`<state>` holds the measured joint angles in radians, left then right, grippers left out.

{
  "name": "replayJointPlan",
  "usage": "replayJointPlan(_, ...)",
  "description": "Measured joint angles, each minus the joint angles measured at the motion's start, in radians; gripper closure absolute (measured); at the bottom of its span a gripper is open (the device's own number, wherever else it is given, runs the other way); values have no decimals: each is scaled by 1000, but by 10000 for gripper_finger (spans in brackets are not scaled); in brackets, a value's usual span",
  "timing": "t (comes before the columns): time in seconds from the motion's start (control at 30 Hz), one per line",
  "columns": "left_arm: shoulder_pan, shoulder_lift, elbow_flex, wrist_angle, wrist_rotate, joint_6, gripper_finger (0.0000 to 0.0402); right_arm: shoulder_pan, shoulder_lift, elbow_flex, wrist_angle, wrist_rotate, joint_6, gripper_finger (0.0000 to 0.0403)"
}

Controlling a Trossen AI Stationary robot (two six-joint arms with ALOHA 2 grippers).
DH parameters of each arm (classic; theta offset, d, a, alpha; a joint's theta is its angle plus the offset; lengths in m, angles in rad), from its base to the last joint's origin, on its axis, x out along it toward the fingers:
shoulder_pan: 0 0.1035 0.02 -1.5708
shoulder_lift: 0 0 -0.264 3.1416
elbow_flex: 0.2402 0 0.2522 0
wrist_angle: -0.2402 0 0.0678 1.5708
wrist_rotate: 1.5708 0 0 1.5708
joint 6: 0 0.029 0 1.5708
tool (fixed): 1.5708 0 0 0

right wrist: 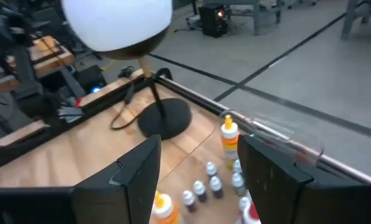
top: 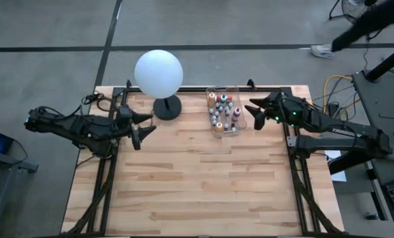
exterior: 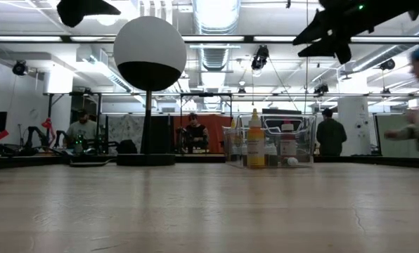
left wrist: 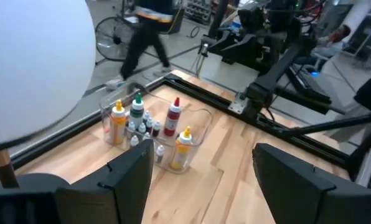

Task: Pick & Place food coloring
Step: Return to Home Position

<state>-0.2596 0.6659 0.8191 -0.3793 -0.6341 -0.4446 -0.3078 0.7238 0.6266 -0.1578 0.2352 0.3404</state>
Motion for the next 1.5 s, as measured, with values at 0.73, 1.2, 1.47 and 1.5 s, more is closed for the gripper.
replayJointPlan(0.73,0,-460,-486,196,41,-14,157,246,-147,-133,-24,0,146,200)
replayJointPlan(1.2,0,-560,-663,297,41,48,157,505,-216,-461,400,107,101,200)
replayJointPlan(1.47,0,-589,-744,370,42,73,157,504,-262,-545,404,163,100,200)
replayJointPlan(1.5,0,-591,-755,368,41,72,157,504,-269,-552,404,166,97,200)
